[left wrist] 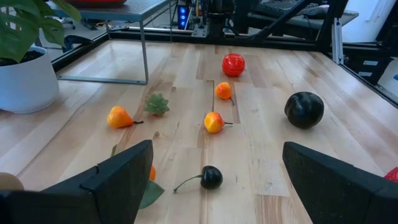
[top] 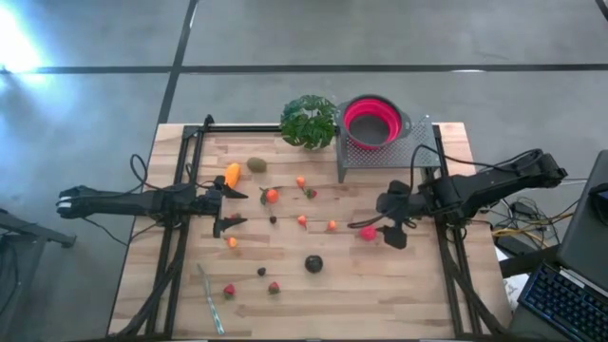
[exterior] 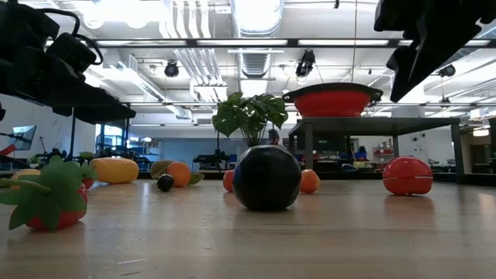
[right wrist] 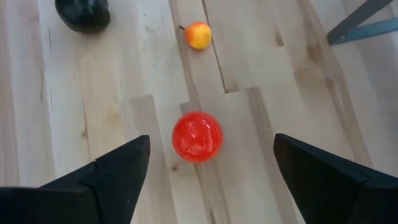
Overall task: Pick & Place Fruit
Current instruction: Put the tomato into the red strainer bowl on the shelf
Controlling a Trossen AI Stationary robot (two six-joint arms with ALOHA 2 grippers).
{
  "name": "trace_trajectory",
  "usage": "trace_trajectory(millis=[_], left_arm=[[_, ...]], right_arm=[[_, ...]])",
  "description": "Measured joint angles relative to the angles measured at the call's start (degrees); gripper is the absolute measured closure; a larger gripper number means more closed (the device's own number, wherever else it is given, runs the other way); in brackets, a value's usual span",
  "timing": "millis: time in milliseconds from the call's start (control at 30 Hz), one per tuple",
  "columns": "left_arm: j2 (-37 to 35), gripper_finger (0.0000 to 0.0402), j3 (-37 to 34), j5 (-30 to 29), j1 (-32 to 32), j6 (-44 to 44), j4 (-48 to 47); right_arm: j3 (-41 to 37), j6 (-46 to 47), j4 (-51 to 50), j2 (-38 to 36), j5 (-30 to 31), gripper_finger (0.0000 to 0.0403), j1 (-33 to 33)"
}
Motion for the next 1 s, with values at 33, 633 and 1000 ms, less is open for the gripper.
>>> trace_trajectory(millis=[33, 633, 1000], left_arm=[[0.00, 0.0037, 0.00, 0.00, 0.00, 0.01, 0.00], [0.00, 0.0037, 0.00, -0.01, 0.00, 0.01, 0.02], [0.00, 0.0037, 0.00, -0.01, 0.00, 0.01, 0.00]], right_arm=[[-0.52, 0.03, 0.47, 0.00, -0.01, 0.0071, 0.00], [-3.35, -1.72, 6.32, 11.71, 0.15, 0.0035, 0.00], [-3.26, -2.87, 8.53, 20.39, 0.13, 0.0035, 0.00]])
